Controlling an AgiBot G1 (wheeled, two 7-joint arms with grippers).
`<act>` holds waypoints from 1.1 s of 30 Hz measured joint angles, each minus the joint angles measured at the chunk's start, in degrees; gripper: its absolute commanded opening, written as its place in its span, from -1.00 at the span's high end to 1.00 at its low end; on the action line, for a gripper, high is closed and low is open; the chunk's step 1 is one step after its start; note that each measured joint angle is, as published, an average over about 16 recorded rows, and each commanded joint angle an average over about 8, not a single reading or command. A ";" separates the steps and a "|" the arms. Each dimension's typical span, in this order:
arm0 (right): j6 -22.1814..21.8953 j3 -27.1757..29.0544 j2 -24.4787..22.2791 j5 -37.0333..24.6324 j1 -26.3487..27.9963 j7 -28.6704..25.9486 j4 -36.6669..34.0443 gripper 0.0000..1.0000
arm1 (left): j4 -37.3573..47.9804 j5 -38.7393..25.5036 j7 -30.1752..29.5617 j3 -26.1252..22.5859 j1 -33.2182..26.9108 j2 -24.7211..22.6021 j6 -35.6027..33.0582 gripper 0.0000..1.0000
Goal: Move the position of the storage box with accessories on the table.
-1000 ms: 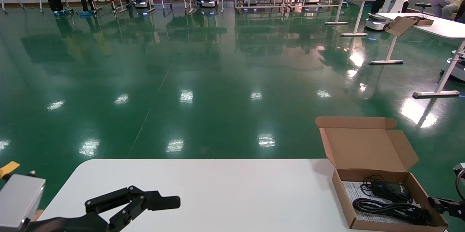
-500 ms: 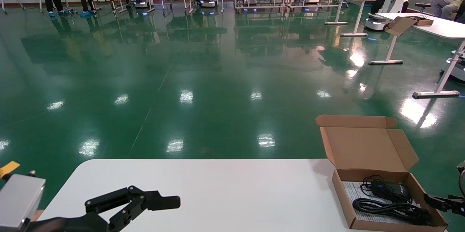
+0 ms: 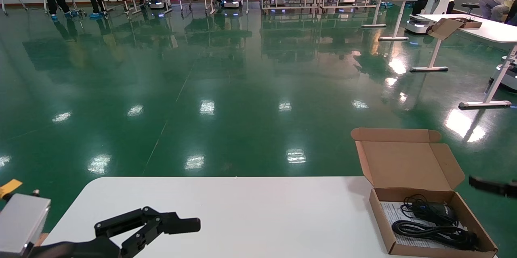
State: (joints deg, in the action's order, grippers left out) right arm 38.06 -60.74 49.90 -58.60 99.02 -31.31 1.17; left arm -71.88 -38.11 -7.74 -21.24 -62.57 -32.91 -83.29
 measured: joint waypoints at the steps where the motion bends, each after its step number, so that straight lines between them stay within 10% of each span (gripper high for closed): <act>1: 0.61 0.40 -0.14 0.58 0.54 -0.49 0.03 -1.00 | 0.00 0.00 0.00 0.00 0.00 0.00 0.00 -1.00; 33: 11.25 8.82 -2.96 6.84 -1.09 -1.17 9.18 -1.00 | 0.01 0.02 0.01 0.00 0.01 0.00 0.01 -1.00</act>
State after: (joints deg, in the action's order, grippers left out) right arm 49.31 -51.92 46.94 -51.76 97.93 -32.48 10.35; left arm -71.87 -38.09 -7.73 -21.24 -62.56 -32.90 -83.27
